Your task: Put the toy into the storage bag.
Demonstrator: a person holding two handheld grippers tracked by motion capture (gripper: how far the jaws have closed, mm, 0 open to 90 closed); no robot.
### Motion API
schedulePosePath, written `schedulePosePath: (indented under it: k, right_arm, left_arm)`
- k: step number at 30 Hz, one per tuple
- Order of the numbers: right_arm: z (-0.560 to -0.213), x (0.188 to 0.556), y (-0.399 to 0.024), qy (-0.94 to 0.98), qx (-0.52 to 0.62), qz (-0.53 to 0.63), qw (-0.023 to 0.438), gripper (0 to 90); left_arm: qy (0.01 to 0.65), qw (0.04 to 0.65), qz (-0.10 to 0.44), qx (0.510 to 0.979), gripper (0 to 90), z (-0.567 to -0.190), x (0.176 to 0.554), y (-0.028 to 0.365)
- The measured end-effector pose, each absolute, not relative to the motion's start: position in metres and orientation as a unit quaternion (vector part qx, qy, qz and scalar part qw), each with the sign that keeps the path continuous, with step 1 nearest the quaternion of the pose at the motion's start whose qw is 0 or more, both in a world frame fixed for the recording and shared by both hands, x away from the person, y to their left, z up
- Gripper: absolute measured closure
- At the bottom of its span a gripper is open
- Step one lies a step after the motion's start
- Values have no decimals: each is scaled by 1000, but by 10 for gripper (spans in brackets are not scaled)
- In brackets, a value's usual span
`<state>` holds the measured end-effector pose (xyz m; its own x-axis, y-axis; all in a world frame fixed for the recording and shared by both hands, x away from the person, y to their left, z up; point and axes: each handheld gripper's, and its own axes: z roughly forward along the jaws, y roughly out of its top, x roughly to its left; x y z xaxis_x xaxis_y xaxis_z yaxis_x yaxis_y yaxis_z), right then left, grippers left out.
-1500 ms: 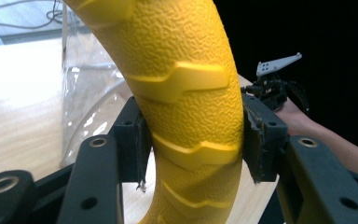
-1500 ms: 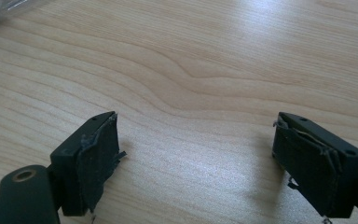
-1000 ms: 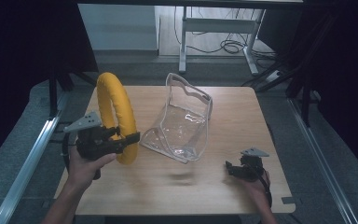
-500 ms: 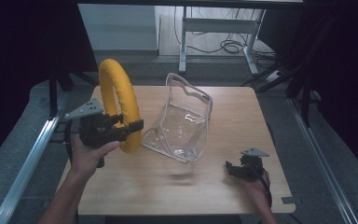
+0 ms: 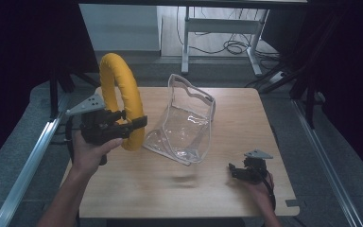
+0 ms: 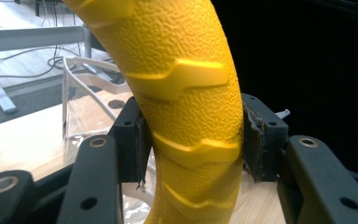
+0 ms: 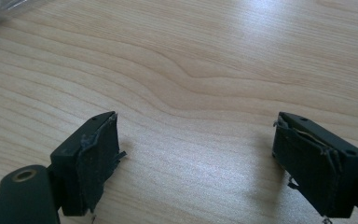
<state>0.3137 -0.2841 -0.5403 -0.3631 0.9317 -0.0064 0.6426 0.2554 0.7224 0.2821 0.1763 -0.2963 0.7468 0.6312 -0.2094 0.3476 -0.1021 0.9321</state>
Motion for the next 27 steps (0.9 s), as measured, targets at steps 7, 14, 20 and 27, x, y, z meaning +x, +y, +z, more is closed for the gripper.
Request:
schedulePosePath:
  k: [7, 14, 20, 27]
  right_arm:
    - [-540, 314, -284, 760, 519, 323, 223, 147]
    - [-540, 314, -284, 759, 519, 323, 223, 147]
    - [-540, 314, -284, 759, 519, 323, 223, 147]
    - [-540, 314, -284, 759, 519, 323, 224, 147]
  left_arm:
    - [317, 586, 133, 734, 492, -284, 283, 162]
    - [304, 590, 136, 735, 492, -277, 287, 149]
    - [299, 592, 136, 736, 492, -274, 291, 141]
    - [289, 595, 136, 738, 492, -268, 293, 131]
